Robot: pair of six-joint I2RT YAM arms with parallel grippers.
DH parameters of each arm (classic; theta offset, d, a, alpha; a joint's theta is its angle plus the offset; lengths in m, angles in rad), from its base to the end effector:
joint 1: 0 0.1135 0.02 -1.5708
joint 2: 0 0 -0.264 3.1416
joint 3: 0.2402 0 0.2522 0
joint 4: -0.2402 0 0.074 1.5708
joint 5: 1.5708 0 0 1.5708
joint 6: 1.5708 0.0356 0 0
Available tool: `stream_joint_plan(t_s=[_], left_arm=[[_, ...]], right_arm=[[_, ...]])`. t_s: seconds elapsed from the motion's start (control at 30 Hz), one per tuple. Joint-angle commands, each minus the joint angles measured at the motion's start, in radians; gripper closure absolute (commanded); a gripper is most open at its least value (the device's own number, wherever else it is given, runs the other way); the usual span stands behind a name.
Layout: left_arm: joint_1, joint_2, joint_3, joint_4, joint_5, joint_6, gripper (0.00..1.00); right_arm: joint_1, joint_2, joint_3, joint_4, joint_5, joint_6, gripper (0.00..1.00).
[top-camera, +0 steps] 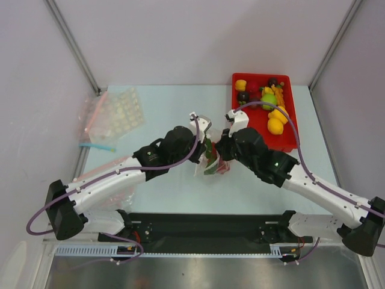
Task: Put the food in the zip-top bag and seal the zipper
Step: Adjust the zipper food storage bag at the center of the board.
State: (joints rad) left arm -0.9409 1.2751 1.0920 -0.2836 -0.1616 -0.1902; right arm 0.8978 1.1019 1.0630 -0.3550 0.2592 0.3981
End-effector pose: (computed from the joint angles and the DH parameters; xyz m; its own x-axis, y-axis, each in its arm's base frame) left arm 0.1768 -0.2328 0.3313 -0.3950 0.2252 -0.8906 0.6500 0.7537 -0.0977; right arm 0.1617 0.1882 0.3578 -0.4563 0.0287 -0.8893 -0.4680 0.8423 0.2673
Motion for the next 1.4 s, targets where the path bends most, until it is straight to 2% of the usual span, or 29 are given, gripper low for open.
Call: stream_joint_plan(t_s=[0.0, 0.2, 0.27, 0.37, 0.47, 0.67, 0.73, 0.8, 0.9, 0.97, 1.0, 1.03, 1.07, 1.13, 1.37], left_arm=[[-0.013, -0.039, 0.031, -0.082, -0.105, 0.018, 1.0], [-0.015, -0.036, 0.062, -0.16, -0.228, 0.011, 1.0], [-0.015, -0.066, 0.06, -0.178, -0.318, 0.002, 1.0], [-0.015, -0.118, 0.026, -0.149, -0.371, -0.003, 0.96], [-0.015, -0.132, 0.016, -0.131, -0.346, -0.006, 0.96], [-0.027, -0.154, -0.007, -0.059, -0.285, 0.017, 0.99], [-0.029, -0.193, -0.04, -0.023, -0.271, 0.02, 0.98], [-0.027, -0.226, -0.099, 0.056, -0.247, 0.021, 0.93], [-0.029, -0.211, -0.133, 0.112, -0.26, 0.014, 0.93], [-0.025, -0.166, -0.11, 0.095, -0.285, -0.006, 0.98], [-0.024, -0.157, -0.106, 0.083, -0.306, -0.015, 1.0], [-0.025, -0.145, -0.106, 0.087, -0.315, -0.026, 1.0], [-0.024, -0.138, -0.109, 0.095, -0.325, -0.038, 1.0], [-0.019, -0.141, -0.136, 0.133, -0.355, -0.061, 1.0], [0.065, -0.244, -0.246, 0.202, -0.392, -0.15, 1.0]], right_arm=[[0.009, -0.112, -0.032, 0.039, 0.136, -0.008, 1.0], [-0.085, -0.109, -0.067, -0.001, 0.158, 0.079, 1.0], [-0.17, -0.117, -0.074, -0.021, 0.147, 0.113, 1.0], [-0.246, -0.154, -0.113, -0.015, 0.115, 0.146, 1.0], [-0.249, -0.174, -0.141, 0.013, 0.1, 0.151, 1.0], [-0.188, -0.148, -0.17, 0.165, -0.118, 0.084, 1.0], [-0.149, -0.149, -0.166, 0.189, -0.104, 0.049, 1.0], [-0.12, -0.165, -0.172, 0.189, -0.025, 0.042, 1.0], [-0.147, -0.175, -0.193, 0.197, -0.006, 0.051, 0.99], [-0.18, -0.168, -0.201, 0.195, -0.062, 0.064, 0.86], [-0.207, -0.162, -0.199, 0.192, -0.089, 0.065, 0.74], [-0.215, -0.155, -0.198, 0.188, -0.107, 0.064, 0.53], [-0.218, -0.152, -0.196, 0.185, -0.121, 0.064, 0.48], [-0.221, -0.155, -0.196, 0.182, -0.112, 0.058, 0.41], [-0.243, -0.287, -0.261, 0.22, 0.017, 0.062, 0.39]])
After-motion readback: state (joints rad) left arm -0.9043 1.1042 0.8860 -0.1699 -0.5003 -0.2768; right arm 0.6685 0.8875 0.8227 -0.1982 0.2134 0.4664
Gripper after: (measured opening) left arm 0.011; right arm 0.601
